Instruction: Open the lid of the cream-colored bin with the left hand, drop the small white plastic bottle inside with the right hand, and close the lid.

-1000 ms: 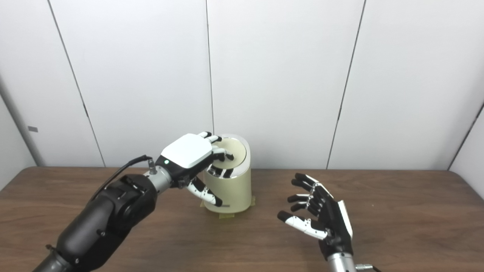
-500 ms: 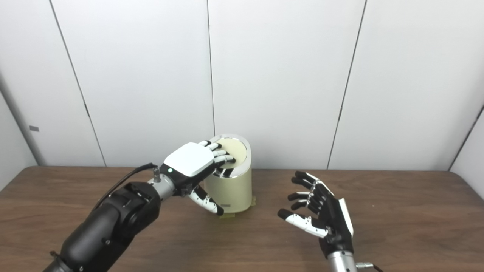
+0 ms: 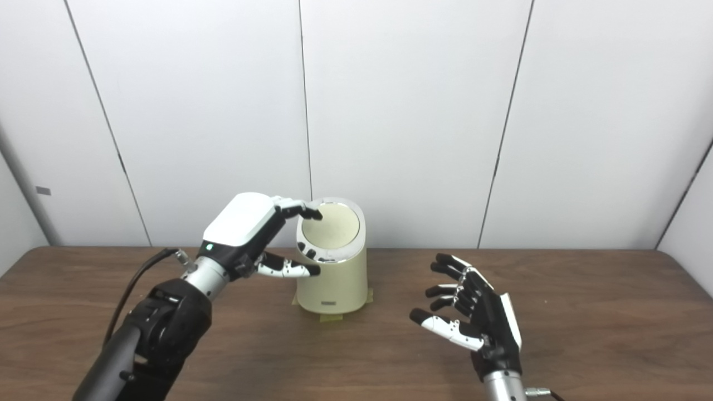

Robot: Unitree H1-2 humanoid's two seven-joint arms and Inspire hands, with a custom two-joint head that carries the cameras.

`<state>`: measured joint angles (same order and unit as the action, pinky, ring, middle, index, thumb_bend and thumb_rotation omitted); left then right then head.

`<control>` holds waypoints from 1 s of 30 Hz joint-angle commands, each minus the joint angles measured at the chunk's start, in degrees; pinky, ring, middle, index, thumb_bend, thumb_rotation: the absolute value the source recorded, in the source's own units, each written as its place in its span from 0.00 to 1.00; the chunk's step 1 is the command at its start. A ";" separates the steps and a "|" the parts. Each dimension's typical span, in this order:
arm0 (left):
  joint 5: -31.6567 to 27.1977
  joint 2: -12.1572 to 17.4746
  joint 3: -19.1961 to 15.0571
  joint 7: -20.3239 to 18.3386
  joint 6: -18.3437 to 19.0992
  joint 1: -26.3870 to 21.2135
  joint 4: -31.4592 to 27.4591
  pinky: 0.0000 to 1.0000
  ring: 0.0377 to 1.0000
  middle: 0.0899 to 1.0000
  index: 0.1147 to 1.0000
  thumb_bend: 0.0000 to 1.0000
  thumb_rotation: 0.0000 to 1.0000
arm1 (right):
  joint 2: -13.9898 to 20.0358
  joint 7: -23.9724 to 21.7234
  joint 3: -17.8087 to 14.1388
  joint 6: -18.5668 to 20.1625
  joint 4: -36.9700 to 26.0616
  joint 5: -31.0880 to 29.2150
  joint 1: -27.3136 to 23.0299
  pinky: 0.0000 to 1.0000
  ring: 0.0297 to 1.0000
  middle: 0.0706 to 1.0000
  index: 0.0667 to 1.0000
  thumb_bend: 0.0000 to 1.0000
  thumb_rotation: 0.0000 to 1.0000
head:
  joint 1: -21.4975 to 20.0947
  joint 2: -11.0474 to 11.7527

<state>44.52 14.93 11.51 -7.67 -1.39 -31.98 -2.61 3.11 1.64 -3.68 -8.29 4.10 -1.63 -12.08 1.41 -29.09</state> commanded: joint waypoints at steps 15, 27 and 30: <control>-37.77 -10.27 -15.88 8.03 -3.80 17.49 -1.45 0.61 0.72 0.76 0.78 0.66 0.17 | 0.41 -0.51 -0.72 -1.64 -1.10 -2.07 -1.97 0.49 0.59 0.72 0.71 0.85 0.18 | -0.50 -0.51; -46.98 -8.58 -15.77 3.18 -4.39 19.64 1.64 0.52 0.64 0.71 0.76 0.70 0.22 | 0.35 -0.18 -0.32 -3.04 -1.08 -0.72 -1.18 0.59 0.63 0.76 0.73 0.85 0.25 | -2.05 -0.78; -47.75 -8.49 -15.59 2.46 -4.13 19.42 1.88 0.52 0.64 0.71 0.75 0.71 0.22 | 0.27 -0.17 -0.42 -3.05 -0.81 -0.97 -1.20 0.61 0.66 0.77 0.75 0.84 0.25 | -2.28 -0.75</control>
<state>-2.52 6.21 -4.27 -4.92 -3.73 -10.67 -0.15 3.21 1.73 -3.90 -8.96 4.40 -2.32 -11.77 -0.79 -29.79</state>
